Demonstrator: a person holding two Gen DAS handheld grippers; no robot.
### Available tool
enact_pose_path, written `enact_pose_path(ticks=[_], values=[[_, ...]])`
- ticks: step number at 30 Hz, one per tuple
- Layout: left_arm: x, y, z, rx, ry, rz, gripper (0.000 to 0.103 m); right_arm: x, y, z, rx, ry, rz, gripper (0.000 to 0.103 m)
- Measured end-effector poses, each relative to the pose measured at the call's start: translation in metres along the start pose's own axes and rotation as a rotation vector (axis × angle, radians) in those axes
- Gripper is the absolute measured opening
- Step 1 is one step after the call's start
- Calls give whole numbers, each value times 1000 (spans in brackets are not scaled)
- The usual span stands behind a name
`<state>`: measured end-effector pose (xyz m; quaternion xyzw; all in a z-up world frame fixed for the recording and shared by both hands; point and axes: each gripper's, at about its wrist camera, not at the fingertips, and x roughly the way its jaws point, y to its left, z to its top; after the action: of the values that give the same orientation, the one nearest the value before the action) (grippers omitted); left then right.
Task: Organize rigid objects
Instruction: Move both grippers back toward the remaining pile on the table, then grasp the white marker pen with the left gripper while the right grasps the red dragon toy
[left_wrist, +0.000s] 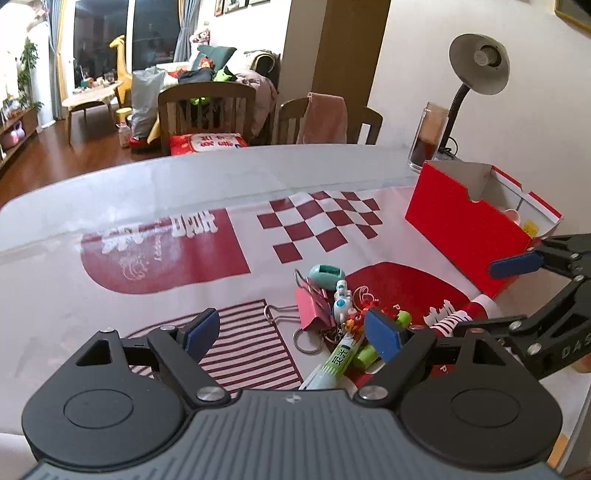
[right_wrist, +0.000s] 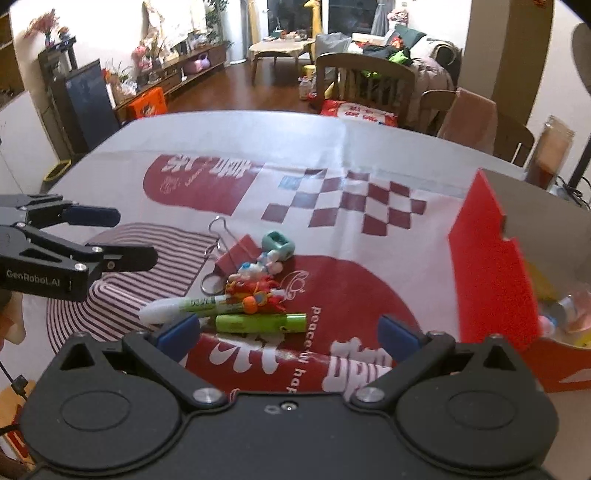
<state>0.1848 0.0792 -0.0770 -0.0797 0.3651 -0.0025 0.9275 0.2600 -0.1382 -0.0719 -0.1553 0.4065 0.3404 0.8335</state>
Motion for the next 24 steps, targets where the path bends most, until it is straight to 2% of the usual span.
enact_pose_path(ticks=[6, 12, 17, 21, 24], values=[[16, 4, -16, 38, 39, -64, 85, 25, 7, 0, -48, 16, -26, 100], [28, -5, -32, 118, 63, -115, 85, 42, 5, 11, -63, 37, 12, 98], [43, -11, -36, 147, 82, -128, 85, 61, 9, 18, -98, 66, 44, 90], [52, -11, -36, 146, 97, -140, 85, 72, 10, 24, -104, 71, 73, 80], [56, -9, -35, 133, 114, -156, 72, 79, 12, 25, -108, 84, 108, 75]])
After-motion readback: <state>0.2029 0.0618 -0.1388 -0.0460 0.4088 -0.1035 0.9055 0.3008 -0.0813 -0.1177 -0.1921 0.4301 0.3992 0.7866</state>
